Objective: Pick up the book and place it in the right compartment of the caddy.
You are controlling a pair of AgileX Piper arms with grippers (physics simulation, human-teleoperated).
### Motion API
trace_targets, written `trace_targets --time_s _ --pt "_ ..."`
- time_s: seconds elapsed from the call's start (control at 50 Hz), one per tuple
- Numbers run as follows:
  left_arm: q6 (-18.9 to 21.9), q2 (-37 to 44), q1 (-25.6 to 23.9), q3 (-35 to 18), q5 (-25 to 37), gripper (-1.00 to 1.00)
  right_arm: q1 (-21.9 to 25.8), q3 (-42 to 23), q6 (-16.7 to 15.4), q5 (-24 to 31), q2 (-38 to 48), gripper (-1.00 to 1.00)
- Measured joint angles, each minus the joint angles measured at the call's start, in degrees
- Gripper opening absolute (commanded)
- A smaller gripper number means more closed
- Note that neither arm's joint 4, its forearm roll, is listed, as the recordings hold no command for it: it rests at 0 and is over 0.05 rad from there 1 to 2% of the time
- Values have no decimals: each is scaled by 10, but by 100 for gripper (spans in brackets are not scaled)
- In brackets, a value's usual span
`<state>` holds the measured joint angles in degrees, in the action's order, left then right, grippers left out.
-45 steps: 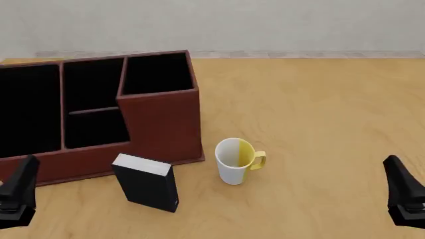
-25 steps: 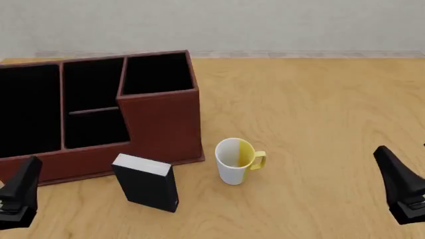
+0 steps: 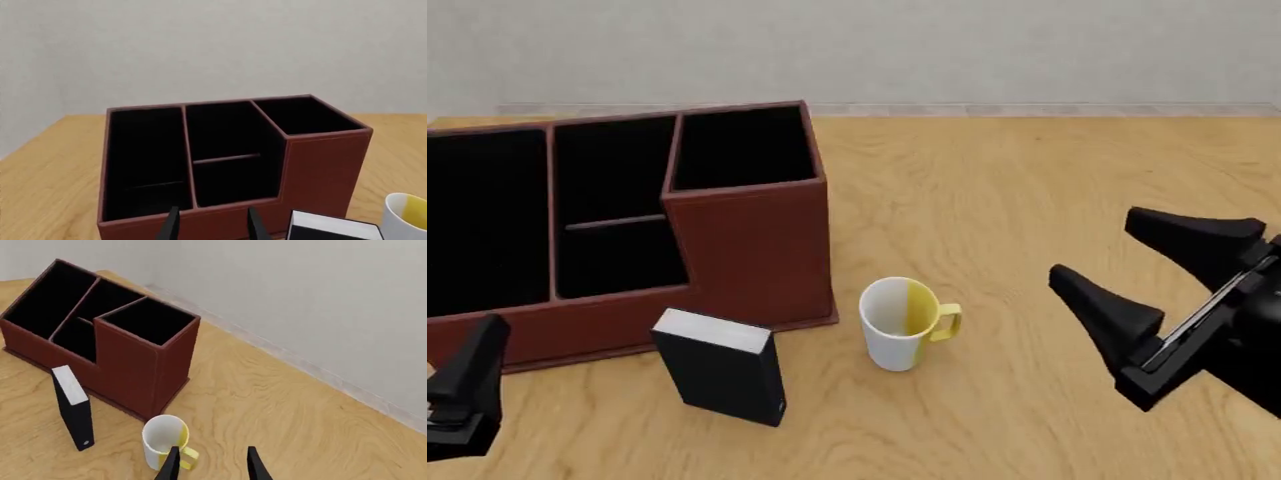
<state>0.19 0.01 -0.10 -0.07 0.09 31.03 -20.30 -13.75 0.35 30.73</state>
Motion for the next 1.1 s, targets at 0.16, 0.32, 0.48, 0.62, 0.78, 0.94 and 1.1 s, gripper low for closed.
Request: trace_targets --time_s 0.16,0.32,0.48,0.62,0.78,0.94,1.1 --pt "-2 0 3 0 -4 100 58 -45 -14 9 76 100" --pt "-4 0 7 0 -7 100 111 -89 -19 18 153 100" --pt "-6 0 9 0 -9 100 149 -126 -23 29 219 100" --pt "-9 0 11 1 -12 100 173 -157 -25 41 265 100" --pt "-12 0 12 0 -14 100 199 -193 -22 57 312 100" --pt "-14 0 13 -3 -12 100 223 -232 -15 70 366 100" --pt "-15 0 14 -7 -9 100 244 -272 -7 81 419 100"
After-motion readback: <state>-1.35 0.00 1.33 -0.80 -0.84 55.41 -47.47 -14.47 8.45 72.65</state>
